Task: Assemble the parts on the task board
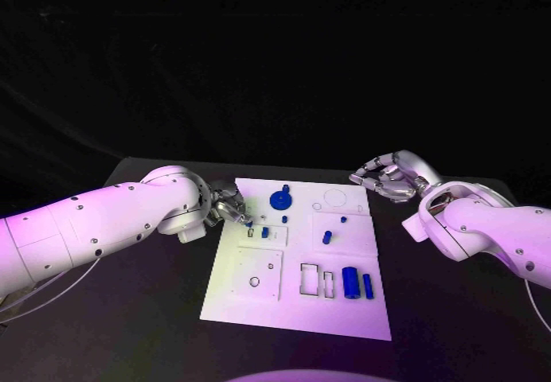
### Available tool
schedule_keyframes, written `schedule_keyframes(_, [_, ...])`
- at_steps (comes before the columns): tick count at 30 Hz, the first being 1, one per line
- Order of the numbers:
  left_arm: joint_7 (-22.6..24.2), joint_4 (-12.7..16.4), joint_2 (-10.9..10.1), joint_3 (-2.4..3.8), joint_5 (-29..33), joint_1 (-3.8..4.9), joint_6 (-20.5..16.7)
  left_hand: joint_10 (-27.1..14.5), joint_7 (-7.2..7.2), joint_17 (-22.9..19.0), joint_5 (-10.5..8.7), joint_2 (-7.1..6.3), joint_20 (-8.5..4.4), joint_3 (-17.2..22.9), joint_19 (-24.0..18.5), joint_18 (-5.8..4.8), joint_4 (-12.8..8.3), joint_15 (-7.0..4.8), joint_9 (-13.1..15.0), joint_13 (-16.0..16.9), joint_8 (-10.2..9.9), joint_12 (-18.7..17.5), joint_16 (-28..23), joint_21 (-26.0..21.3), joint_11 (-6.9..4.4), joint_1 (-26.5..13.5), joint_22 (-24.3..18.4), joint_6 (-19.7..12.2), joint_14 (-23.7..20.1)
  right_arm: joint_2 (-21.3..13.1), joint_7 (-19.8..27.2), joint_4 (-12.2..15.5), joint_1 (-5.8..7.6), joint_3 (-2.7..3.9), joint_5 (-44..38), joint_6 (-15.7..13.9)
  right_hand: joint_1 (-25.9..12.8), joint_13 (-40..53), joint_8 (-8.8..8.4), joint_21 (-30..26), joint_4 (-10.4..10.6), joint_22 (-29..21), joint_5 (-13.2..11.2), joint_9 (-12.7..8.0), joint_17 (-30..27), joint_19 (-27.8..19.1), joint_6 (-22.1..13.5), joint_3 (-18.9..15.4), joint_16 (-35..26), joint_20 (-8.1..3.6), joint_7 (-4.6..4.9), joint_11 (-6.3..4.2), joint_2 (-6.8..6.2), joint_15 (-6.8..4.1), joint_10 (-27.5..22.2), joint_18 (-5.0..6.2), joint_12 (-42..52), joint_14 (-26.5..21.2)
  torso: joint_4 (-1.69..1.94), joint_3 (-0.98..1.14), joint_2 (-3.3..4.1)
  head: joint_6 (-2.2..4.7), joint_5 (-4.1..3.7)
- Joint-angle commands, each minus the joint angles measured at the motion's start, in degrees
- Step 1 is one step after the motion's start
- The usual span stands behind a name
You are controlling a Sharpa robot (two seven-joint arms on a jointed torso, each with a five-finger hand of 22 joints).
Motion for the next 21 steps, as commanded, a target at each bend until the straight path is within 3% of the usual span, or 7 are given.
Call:
schedule_keyframes(1, [0.8,0.5,0.15,-0.01,-3.93,-0.41,-1.22,0.46,-0.96,14.83,0.38,-0.75,-0.17,10.04,0.15,-0.63,-9.52,-0.45,2.73,0.11,0.18,0.43,0.36,0.17,-0.04,-0.01,0.07,1.29,6.09,-0.01,0.29,0.05,-0.07,0.0,-0.21,0.49,0.1,4.66,0.35,-0.29,0.0,2.24,0.37,0.09,6.33,-0.2,-0.54,-0.28,-0.24,-0.09,-0.05,-0.04,0.64,-0.48,-0.1,1.07,-0.23,4.12,-0.07,-0.01,0.11,-0.08,-0.02])
schedule_keyframes(8, [0.59,0.53,0.6,-0.03,-5.85,-0.95,-0.89,0.64,-1.0,14.98,0.42,-0.88,-0.2,10.24,0.17,-0.64,-9.63,-0.48,2.71,0.33,0.21,0.56,0.42,0.19,-0.08,-0.09,0.11,1.36,6.13,-0.05,0.29,0.07,-0.09,0.0,-0.2,0.53,0.1,4.66,0.35,-0.29,0.0,2.24,0.37,0.09,6.33,-0.2,-0.54,-0.28,-0.24,-0.09,-0.05,-0.04,0.64,-0.48,-0.1,1.07,-0.23,4.12,-0.06,0.02,0.09,-0.24,-0.08])
schedule_keyframes(21, [-0.07,0.59,1.08,-0.06,-6.91,-1.15,1.96,0.9,-1.06,15.09,0.57,-1.19,-0.26,10.53,0.22,-0.66,-9.85,-0.54,2.7,0.61,0.3,0.72,0.47,0.29,-0.15,-0.28,0.26,1.53,6.16,-0.07,0.29,0.07,-0.11,0.0,-0.19,0.55,0.08,4.63,0.36,-0.3,0.03,2.25,0.5,0.12,6.29,-0.19,-0.55,-0.4,-0.26,-0.09,-0.05,-0.04,0.71,-0.49,-0.13,1.07,-0.26,4.11,-0.01,0.04,0.03,-0.47,-0.02])
